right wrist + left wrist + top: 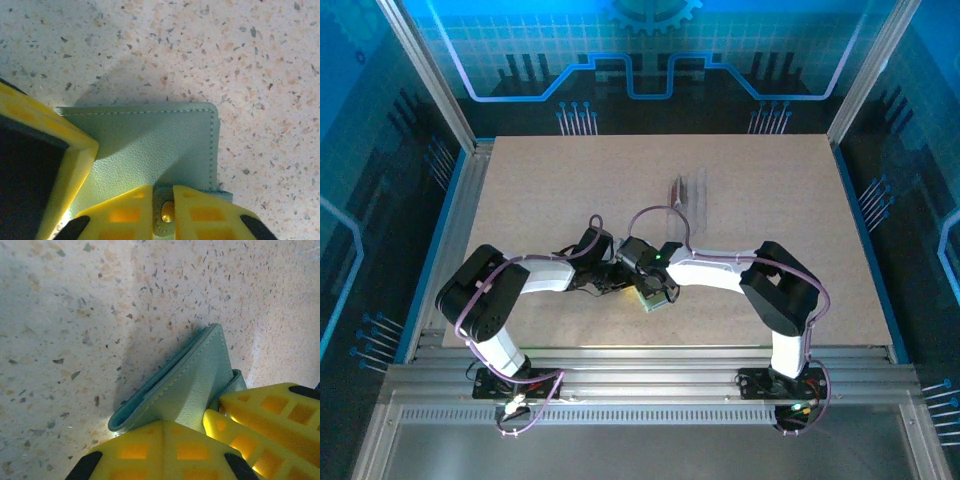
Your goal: Put the credit cards into the card holder
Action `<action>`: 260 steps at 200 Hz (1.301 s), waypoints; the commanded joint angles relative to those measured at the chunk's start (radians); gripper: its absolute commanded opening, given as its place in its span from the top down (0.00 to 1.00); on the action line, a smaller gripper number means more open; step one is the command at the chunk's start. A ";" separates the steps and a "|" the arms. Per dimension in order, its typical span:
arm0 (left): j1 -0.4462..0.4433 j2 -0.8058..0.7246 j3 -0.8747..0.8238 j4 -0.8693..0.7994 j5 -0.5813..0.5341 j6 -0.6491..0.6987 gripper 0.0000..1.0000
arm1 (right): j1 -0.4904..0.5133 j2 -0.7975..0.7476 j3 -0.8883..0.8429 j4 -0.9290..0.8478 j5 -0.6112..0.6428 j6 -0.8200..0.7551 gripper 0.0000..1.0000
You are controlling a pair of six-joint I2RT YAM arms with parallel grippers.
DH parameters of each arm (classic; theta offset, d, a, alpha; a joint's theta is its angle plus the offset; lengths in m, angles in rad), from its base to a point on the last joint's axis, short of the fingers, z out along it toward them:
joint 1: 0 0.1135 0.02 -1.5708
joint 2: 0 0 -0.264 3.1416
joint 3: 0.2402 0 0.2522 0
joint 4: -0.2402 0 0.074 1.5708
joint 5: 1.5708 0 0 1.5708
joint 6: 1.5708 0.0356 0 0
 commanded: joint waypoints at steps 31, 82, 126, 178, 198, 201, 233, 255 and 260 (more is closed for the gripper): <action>-0.002 0.087 -0.010 -0.072 -0.050 0.046 1.00 | -0.018 -0.008 -0.048 -0.054 -0.071 0.000 1.00; -0.006 0.098 0.011 -0.099 -0.073 0.074 1.00 | -0.212 -0.180 -0.165 0.031 -0.391 0.049 1.00; -0.064 0.166 0.069 -0.097 -0.081 0.067 1.00 | -0.320 -0.246 -0.280 0.102 -0.449 0.103 1.00; -0.069 0.208 0.082 -0.083 -0.077 0.066 1.00 | -0.435 -0.345 -0.427 0.150 -0.415 0.175 1.00; -0.078 0.222 0.097 -0.095 -0.086 0.079 1.00 | -0.471 -0.379 -0.448 0.159 -0.438 0.171 1.00; -0.079 0.225 0.100 -0.098 -0.088 0.080 1.00 | -0.476 -0.382 -0.449 0.158 -0.439 0.170 1.00; -0.085 0.250 0.120 -0.099 -0.083 0.083 1.00 | -0.500 -0.403 -0.440 0.136 -0.422 0.148 1.00; -0.092 0.248 0.127 -0.099 -0.079 0.083 1.00 | -0.415 -0.418 -0.382 0.083 -0.326 0.108 0.91; -0.094 0.250 0.130 -0.101 -0.079 0.086 1.00 | -0.391 -0.418 -0.370 0.076 -0.307 0.100 0.85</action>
